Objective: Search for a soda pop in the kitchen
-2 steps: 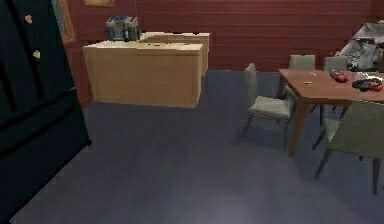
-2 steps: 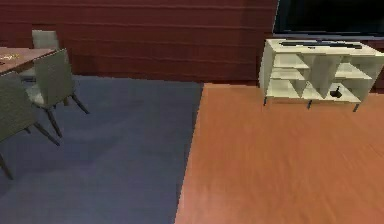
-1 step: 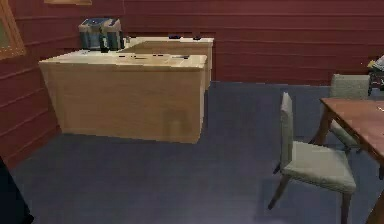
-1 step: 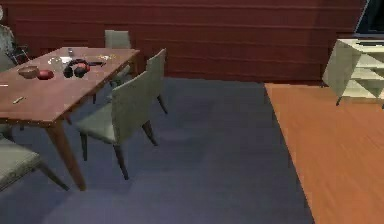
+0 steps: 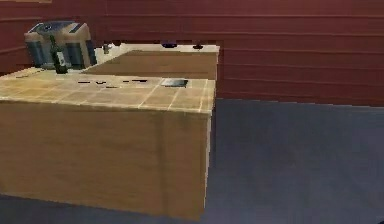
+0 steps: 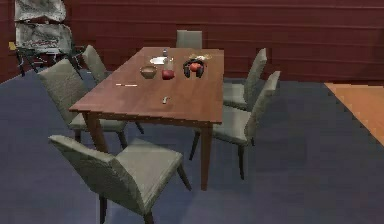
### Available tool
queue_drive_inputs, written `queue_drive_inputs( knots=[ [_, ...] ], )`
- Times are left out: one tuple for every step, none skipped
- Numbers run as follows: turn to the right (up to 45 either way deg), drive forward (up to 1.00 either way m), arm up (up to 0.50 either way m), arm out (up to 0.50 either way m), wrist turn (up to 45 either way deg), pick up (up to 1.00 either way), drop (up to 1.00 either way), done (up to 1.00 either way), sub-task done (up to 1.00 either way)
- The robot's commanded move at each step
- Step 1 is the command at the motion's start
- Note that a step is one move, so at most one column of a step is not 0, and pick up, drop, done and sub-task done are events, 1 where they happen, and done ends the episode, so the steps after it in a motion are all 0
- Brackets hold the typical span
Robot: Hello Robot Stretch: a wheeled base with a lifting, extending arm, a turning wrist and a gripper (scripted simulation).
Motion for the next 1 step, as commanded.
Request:
queue_drive_inputs(
  knots=[
    [-6.0, 0.0, 0.0, 0.0, 0.0, 0.0, 0.0, 0.0, 0.0]
  ],
)
